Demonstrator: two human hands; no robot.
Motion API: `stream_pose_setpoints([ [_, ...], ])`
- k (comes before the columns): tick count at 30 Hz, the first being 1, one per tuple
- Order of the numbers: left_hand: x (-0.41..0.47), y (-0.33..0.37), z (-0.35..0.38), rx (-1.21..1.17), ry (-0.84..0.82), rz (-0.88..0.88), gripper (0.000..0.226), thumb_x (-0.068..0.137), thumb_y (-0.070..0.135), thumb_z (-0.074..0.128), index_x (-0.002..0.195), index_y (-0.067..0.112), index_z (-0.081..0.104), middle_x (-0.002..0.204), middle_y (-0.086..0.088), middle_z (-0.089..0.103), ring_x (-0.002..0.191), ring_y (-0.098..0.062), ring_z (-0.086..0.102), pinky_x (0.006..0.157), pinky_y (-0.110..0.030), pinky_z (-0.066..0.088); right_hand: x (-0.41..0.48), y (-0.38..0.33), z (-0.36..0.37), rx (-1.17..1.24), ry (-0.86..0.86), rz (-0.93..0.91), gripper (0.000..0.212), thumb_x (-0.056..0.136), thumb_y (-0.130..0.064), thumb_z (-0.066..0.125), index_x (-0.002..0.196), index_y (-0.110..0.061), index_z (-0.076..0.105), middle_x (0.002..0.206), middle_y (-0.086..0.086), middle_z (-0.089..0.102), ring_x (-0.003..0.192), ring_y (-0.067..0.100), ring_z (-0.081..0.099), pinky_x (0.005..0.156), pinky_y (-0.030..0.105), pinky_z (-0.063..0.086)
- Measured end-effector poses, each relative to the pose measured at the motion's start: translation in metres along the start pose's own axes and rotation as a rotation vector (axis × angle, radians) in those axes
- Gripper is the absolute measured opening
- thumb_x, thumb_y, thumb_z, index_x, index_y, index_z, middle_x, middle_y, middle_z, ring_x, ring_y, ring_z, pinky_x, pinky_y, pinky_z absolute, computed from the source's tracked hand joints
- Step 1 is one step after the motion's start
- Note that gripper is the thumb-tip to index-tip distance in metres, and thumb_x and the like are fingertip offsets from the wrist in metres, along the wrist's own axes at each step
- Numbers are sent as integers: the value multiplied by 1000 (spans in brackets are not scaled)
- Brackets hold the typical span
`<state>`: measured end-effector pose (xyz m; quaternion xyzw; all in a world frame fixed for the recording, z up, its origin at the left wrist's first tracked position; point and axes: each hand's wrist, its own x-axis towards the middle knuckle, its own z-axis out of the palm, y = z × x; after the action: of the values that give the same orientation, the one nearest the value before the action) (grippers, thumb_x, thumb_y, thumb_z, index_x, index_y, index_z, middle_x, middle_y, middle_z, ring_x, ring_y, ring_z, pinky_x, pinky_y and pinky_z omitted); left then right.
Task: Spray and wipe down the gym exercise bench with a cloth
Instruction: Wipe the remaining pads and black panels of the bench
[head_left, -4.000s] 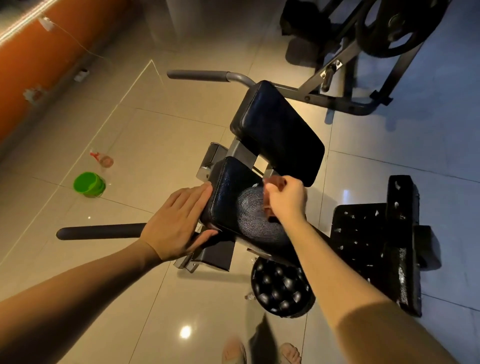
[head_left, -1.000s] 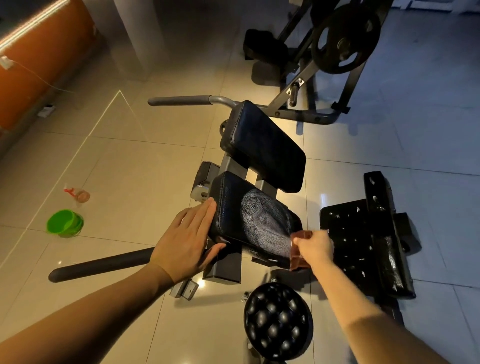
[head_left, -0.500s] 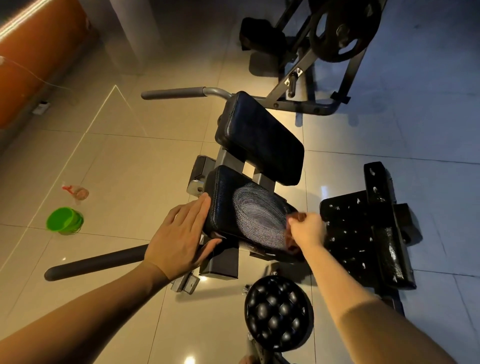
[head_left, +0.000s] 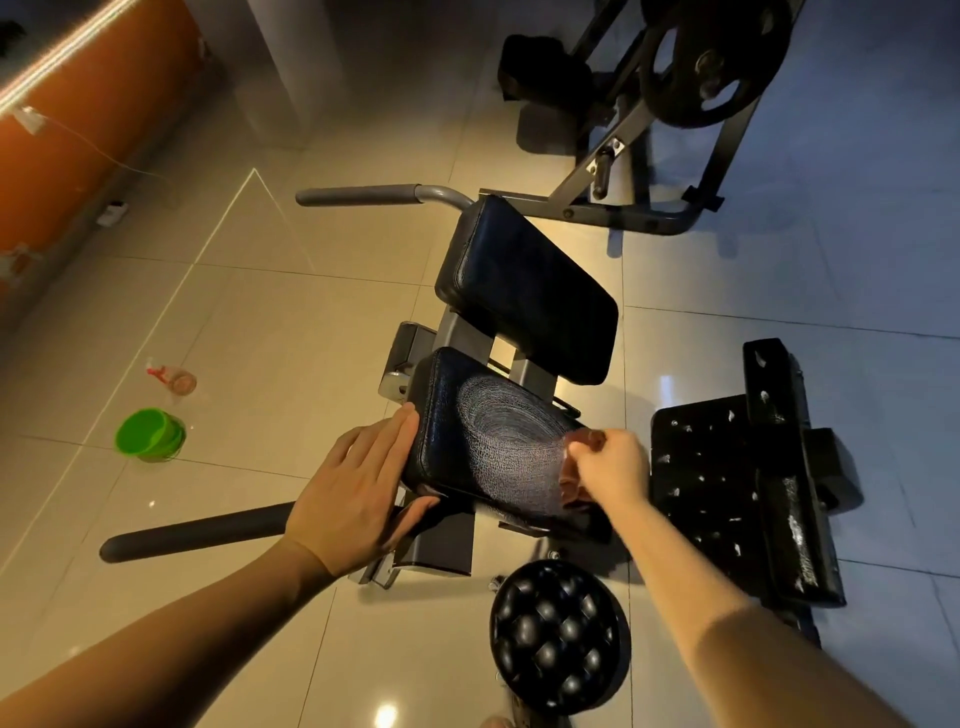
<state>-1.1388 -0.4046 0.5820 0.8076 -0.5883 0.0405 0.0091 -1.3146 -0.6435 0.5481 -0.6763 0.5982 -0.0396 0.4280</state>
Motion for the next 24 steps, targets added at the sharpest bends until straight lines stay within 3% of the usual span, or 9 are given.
stream_pose_setpoints([
  [4, 1, 0, 0, 2, 7, 3, 87, 100, 65, 38, 159, 1, 26, 159, -20, 39, 138, -34, 47, 116, -46, 36, 18, -64, 20, 0, 39, -158, 18, 92, -24, 71, 105, -13, 76, 95, 6, 72, 86, 22, 68, 66, 23, 46],
  [7, 0, -1, 2, -11, -6, -9, 87, 99, 65, 39, 159, 2, 27, 159, -20, 39, 138, -34, 48, 116, -46, 36, -28, -92, 32, 94, -166, -343, 15, 95, -26, 69, 107, -18, 72, 101, 0, 67, 81, 13, 66, 56, 14, 45],
  [9, 0, -1, 1, -18, -13, -8, 87, 99, 65, 38, 159, 2, 27, 158, -21, 40, 137, -35, 49, 115, -47, 37, -70, -64, 27, 93, -246, -431, 8, 96, -28, 67, 99, -20, 70, 92, -4, 67, 82, 12, 65, 64, 18, 48],
  [11, 1, -2, 0, -13, -10, 0, 87, 100, 64, 38, 159, 1, 26, 159, -21, 39, 136, -35, 49, 115, -47, 38, -82, -13, 15, 28, -169, -408, 5, 93, -26, 71, 95, -21, 72, 87, -5, 69, 84, 14, 65, 72, 26, 51],
  [14, 1, -1, 1, -13, 0, 1, 88, 100, 64, 40, 159, 1, 24, 160, -21, 37, 135, -35, 49, 114, -48, 39, -33, 43, -3, -87, -13, -55, 11, 88, -22, 76, 96, -15, 75, 88, 6, 75, 89, 29, 71, 82, 36, 56],
  [16, 1, -1, 0, -1, -10, -2, 89, 100, 64, 40, 160, 1, 23, 160, -21, 37, 135, -34, 49, 115, -48, 39, -5, 45, -2, -84, 43, 77, 15, 88, -23, 75, 100, -14, 75, 91, 9, 75, 93, 34, 71, 87, 46, 59],
  [18, 1, -2, 0, 0, -21, -5, 89, 100, 65, 39, 160, 2, 22, 160, -20, 37, 137, -34, 48, 116, -48, 37, -13, 14, 14, 10, 65, 3, 15, 89, -22, 73, 103, -15, 76, 88, 4, 73, 87, 27, 69, 86, 45, 59],
  [21, 1, -2, 0, -33, -30, -2, 88, 100, 65, 40, 160, 4, 22, 160, -19, 37, 141, -32, 43, 118, -46, 33, -65, -36, 38, 140, -27, -261, 15, 89, -28, 71, 101, -21, 74, 91, 0, 70, 87, 18, 65, 77, 34, 57],
  [24, -1, -4, 0, -59, -13, 19, 88, 99, 64, 43, 160, 4, 24, 161, -18, 37, 141, -31, 42, 117, -45, 33, -90, -18, 40, 147, -25, -310, 12, 90, -28, 70, 101, -23, 73, 94, -5, 71, 93, 16, 63, 81, 31, 53],
])
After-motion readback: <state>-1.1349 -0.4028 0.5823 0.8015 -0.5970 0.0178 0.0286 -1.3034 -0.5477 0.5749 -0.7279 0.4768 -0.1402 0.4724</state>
